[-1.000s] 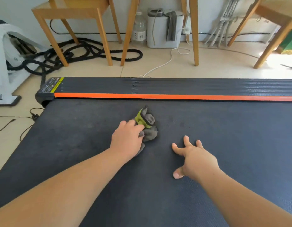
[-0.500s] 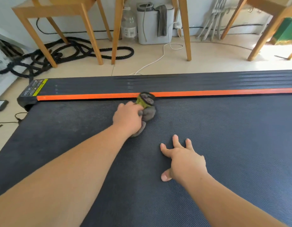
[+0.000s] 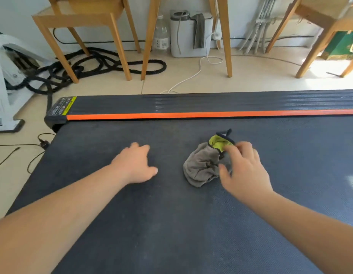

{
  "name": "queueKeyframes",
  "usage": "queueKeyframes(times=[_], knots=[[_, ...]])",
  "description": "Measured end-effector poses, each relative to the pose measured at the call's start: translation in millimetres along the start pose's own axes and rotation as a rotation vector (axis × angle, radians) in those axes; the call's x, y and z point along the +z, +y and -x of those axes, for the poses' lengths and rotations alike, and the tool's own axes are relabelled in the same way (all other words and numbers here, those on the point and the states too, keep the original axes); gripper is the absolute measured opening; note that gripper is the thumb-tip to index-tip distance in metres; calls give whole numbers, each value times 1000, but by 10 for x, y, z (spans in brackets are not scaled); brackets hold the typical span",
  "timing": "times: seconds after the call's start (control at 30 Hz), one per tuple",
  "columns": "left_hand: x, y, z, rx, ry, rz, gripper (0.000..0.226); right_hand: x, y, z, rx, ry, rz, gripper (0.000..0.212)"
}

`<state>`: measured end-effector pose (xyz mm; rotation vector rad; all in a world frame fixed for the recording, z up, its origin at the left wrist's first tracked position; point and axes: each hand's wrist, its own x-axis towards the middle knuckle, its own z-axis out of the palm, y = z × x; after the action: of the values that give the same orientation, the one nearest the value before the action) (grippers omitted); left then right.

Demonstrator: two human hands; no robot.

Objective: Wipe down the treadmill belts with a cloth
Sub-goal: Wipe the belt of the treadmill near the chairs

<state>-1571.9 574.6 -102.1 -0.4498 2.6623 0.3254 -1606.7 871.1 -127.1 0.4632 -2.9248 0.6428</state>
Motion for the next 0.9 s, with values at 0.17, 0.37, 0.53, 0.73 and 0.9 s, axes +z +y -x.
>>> queueKeyframes(times=[0.17,0.37,0.53,0.73,0.9], knots=[[471,-522,245,-99,-212,-71,139,279,-457,-185,-28,-536,166,89],[463,-507,150,-115,-216,-93,139,428,-193,-420,-299,-613,307,60],[556,-568,137,-114,-200,-34,135,363,224,-901,-202,-510,407,63],[550,-582,122,-111,-190,-41,135,855,-302,-841,172,-258,317,52],[563,-580,113,-107,-166,-53,135,1066,-718,-394,-437,-237,290,50]])
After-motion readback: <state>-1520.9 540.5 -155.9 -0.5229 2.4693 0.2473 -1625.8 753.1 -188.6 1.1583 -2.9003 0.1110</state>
